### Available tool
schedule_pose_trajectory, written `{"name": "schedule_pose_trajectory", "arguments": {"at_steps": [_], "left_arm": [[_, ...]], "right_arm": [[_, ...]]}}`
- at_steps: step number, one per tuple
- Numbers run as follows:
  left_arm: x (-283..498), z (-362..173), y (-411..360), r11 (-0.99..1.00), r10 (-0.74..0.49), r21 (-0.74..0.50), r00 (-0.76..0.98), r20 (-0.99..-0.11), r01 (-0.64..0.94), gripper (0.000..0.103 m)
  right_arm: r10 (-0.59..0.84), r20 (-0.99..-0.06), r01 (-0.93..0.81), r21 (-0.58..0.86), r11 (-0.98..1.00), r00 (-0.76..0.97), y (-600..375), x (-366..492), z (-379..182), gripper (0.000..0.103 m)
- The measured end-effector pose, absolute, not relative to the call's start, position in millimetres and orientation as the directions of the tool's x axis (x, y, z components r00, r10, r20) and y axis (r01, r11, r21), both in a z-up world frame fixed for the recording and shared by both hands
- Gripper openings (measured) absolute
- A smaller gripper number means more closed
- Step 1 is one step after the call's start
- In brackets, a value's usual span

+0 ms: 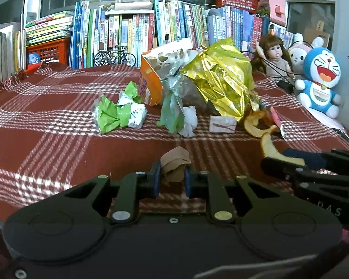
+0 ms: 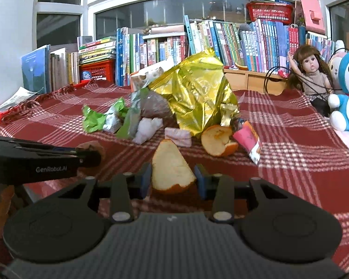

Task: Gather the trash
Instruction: 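Grasp a brown paper scrap with the left gripper while the right gripper grasps an orange peel, then lower both grippers into the white bin and open them to release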

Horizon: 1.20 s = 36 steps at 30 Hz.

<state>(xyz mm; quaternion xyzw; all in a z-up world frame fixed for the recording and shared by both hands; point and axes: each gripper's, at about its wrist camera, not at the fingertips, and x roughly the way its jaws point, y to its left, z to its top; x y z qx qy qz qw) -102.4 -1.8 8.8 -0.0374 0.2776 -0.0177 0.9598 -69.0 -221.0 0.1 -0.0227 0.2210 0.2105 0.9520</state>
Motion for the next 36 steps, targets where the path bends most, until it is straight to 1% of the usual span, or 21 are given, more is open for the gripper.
{"name": "schedule_pose_trajectory", "arguments": {"at_steps": [5, 8, 11, 14, 18, 20, 24, 29, 36], "left_arm": [[-120, 7, -4, 0.996, -0.066, -0.08, 0.839, -0.539, 0.028, 0.018], [-132, 1, -5, 0.996, -0.079, -0.085, 0.819, -0.568, 0.037, 0.018], [-147, -14, -5, 0.994, -0.099, -0.102, 0.778, -0.621, 0.045, 0.018], [-154, -37, -6, 0.996, -0.082, -0.09, 0.724, -0.685, 0.027, 0.018], [-150, -73, -3, 0.995, -0.085, -0.098, 0.625, -0.776, 0.014, 0.018], [-144, -91, -3, 0.997, -0.063, -0.081, 0.582, -0.811, -0.005, 0.018], [-132, -124, -4, 0.997, -0.059, -0.076, 0.495, -0.867, -0.013, 0.018], [-124, -153, -7, 0.997, -0.058, -0.075, 0.422, -0.905, -0.023, 0.019], [-116, -184, -9, 0.997, -0.038, -0.059, 0.357, -0.933, -0.046, 0.019]], "right_arm": [[0.408, -0.466, -0.419, 0.084, 0.904, 0.785, -223, -83, -7, 0.045], [0.418, -0.5, -0.43, 0.098, 0.897, 0.758, -223, -92, -14, 0.045], [0.422, -0.55, -0.44, 0.106, 0.892, 0.721, -223, -101, -25, 0.045], [0.409, -0.614, -0.429, 0.126, 0.895, 0.675, -225, -104, -44, 0.045], [0.404, -0.699, -0.428, 0.154, 0.89, 0.589, -225, -99, -73, 0.045], [0.399, -0.73, -0.427, 0.162, 0.889, 0.554, -224, -96, -89, 0.045], [0.399, -0.793, -0.416, 0.205, 0.886, 0.46, -221, -85, -119, 0.045], [0.392, -0.831, -0.395, 0.231, 0.889, 0.395, -218, -75, -146, 0.046], [0.377, -0.866, -0.349, 0.259, 0.9, 0.328, -217, -63, -172, 0.046]]}}
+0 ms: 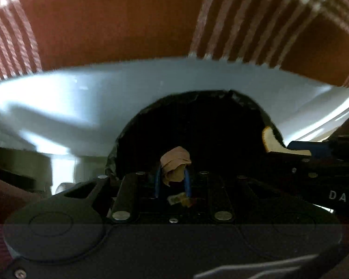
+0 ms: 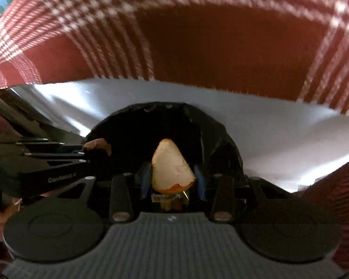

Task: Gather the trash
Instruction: 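Lower both grippers into the white bin and open them to release, then grasp the green wrapper with the left gripper while the right gripper grasps the pink snack packet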

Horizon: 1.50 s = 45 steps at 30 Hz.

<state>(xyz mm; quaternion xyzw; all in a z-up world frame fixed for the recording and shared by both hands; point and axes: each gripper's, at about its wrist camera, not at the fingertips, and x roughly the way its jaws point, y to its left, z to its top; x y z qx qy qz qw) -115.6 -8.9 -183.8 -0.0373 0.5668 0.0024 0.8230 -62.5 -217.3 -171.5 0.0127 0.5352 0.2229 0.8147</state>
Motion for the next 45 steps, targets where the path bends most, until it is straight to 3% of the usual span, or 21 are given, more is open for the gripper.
{"name": "schedule_pose_trajectory", "arguments": {"at_steps": [6, 8, 10, 12, 13, 16, 20, 27, 31, 37, 39, 42, 45], "left_arm": [[-113, -190, -9, 0.997, -0.04, -0.06, 0.329, -0.943, -0.049, 0.022], [-111, -191, -8, 0.997, -0.038, -0.059, 0.331, -0.943, -0.054, 0.022], [-110, -190, -8, 0.997, -0.038, -0.059, 0.333, -0.942, -0.053, 0.03], [-109, -189, -7, 0.997, -0.031, -0.054, 0.336, -0.941, -0.058, 0.048], [-109, -189, -7, 0.997, -0.028, -0.051, 0.34, -0.94, -0.059, 0.049], [-108, -187, -6, 0.998, -0.023, -0.045, 0.358, -0.934, -0.054, 0.058], [-108, -178, -5, 0.996, -0.042, -0.068, 0.388, -0.921, -0.052, 0.077], [-113, -147, -4, 0.998, -0.046, -0.064, 0.472, -0.88, -0.021, 0.081], [-122, -108, -2, 0.995, -0.099, -0.1, 0.564, -0.82, 0.028, 0.084], [-129, -39, 4, 0.996, -0.085, -0.047, 0.729, -0.679, 0.072, 0.091], [-125, -19, 10, 0.998, -0.064, -0.036, 0.782, -0.62, 0.053, 0.101], [-115, 0, 18, 1.0, -0.005, -0.004, 0.844, -0.536, 0.003, 0.102], [-95, 11, 29, 0.999, 0.044, 0.006, 0.86, -0.508, -0.047, 0.102]], "right_arm": [[0.371, -0.871, -0.344, 0.257, 0.903, 0.321, -219, -65, -177, 0.049], [0.373, -0.871, -0.342, 0.261, 0.903, 0.32, -219, -64, -177, 0.057], [0.379, -0.868, -0.346, 0.266, 0.9, 0.319, -215, -63, -177, 0.066], [0.381, -0.866, -0.352, 0.264, 0.898, 0.323, -214, -62, -176, 0.071], [0.382, -0.865, -0.354, 0.263, 0.897, 0.325, -215, -62, -176, 0.072], [0.385, -0.862, -0.36, 0.262, 0.895, 0.329, -215, -63, -174, 0.074], [0.39, -0.856, -0.362, 0.264, 0.894, 0.339, -214, -64, -172, 0.074], [0.426, -0.809, -0.377, 0.276, 0.884, 0.406, -219, -68, -147, 0.075], [0.442, -0.754, -0.423, 0.241, 0.874, 0.485, -223, -76, -114, 0.076], [0.498, -0.611, -0.511, 0.172, 0.842, 0.616, -236, -87, -40, 0.078], [0.495, -0.565, -0.512, 0.145, 0.847, 0.66, -241, -84, -20, 0.08], [0.48, -0.503, -0.494, 0.116, 0.862, 0.719, -248, -71, -2, 0.081], [0.416, -0.465, -0.436, 0.071, 0.897, 0.781, -253, -57, 7, 0.082]]}}
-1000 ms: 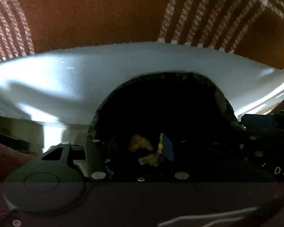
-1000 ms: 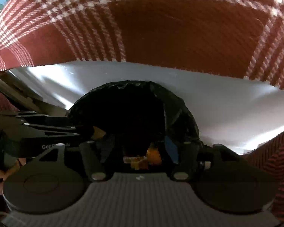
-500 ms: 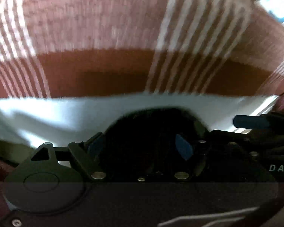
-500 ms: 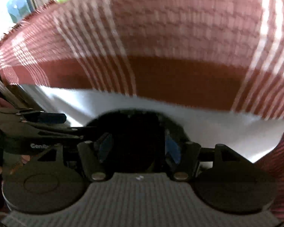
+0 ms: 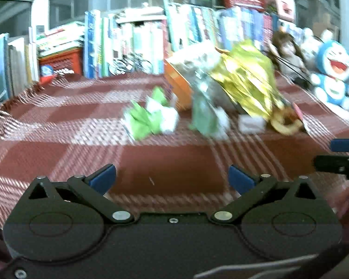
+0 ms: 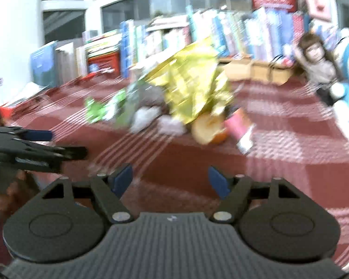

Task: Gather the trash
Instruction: 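Grasp the green wrapper with the left gripper while the right gripper grasps the pink snack packet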

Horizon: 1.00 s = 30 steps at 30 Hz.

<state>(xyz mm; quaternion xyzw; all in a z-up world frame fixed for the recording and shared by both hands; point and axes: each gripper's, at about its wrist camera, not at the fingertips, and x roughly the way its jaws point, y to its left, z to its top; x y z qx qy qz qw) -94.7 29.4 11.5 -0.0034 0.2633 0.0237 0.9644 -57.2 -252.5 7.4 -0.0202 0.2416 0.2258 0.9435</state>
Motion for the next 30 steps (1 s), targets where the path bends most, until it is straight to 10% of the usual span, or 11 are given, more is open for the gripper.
{"name": "schedule_pose_trajectory", "arguments": {"at_steps": [17, 21, 25, 30], "left_arm": [[21, 4, 64, 0.992, 0.06, -0.072, 0.88, -0.472, -0.106, 0.102], [36, -8, 68, 0.986, -0.013, -0.149, 0.856, -0.516, -0.074, 0.101], [39, -13, 71, 0.975, -0.021, -0.199, 0.848, -0.53, -0.1, 0.072], [32, -7, 67, 0.983, -0.013, -0.165, 0.87, -0.492, -0.079, 0.054]], "right_arm": [[0.208, -0.466, -0.122, 0.207, 0.971, 0.86, -295, 37, -4, 0.08], [0.232, -0.498, -0.12, 0.247, 0.962, 0.835, -293, 51, -14, 0.066], [0.235, -0.519, -0.122, 0.242, 0.963, 0.822, -287, 56, -19, 0.036], [0.226, -0.505, -0.139, 0.203, 0.969, 0.833, -282, 51, -16, 0.026]]}}
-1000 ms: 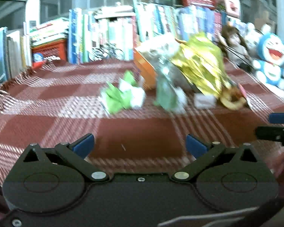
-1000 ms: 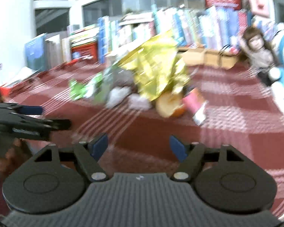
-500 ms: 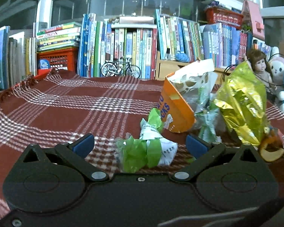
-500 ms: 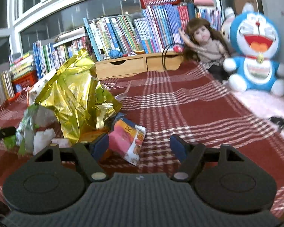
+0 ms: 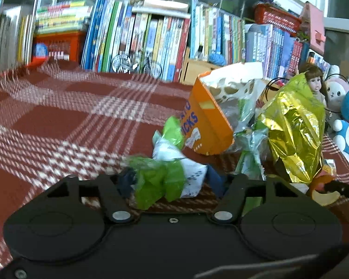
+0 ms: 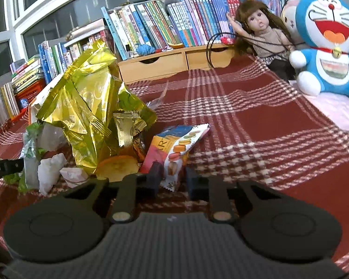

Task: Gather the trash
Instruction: 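Grasp the green wrapper with the left gripper while the right gripper grasps the pink snack packet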

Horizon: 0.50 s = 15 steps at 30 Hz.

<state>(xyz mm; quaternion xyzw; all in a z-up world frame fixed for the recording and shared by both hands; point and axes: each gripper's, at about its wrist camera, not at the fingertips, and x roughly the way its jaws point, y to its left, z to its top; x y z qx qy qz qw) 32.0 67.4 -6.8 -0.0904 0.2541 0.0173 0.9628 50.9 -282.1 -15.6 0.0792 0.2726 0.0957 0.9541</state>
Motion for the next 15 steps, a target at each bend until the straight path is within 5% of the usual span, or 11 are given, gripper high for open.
{"name": "schedule_pose_trajectory", "arguments": {"at_steps": [9, 11, 13, 15], "left_arm": [[16, 6, 67, 0.984, 0.011, -0.15, 0.884, -0.467, -0.092, 0.048], [11, 6, 69, 0.985, -0.001, -0.155, 0.883, -0.469, -0.081, 0.049], [5, 5, 70, 0.985, -0.002, -0.155, 0.882, -0.471, -0.08, 0.059], [0, 4, 71, 0.986, 0.018, -0.14, 0.883, -0.47, -0.095, 0.075]], "right_arm": [[0.198, -0.467, -0.13, 0.175, 0.976, 0.862, -284, 43, -3, 0.022], [0.193, -0.461, -0.124, 0.175, 0.977, 0.866, -284, 40, -1, 0.04], [0.187, -0.455, -0.115, 0.18, 0.977, 0.871, -287, 40, -1, 0.077], [0.175, -0.454, -0.099, 0.187, 0.977, 0.874, -290, 44, -2, 0.081]]}}
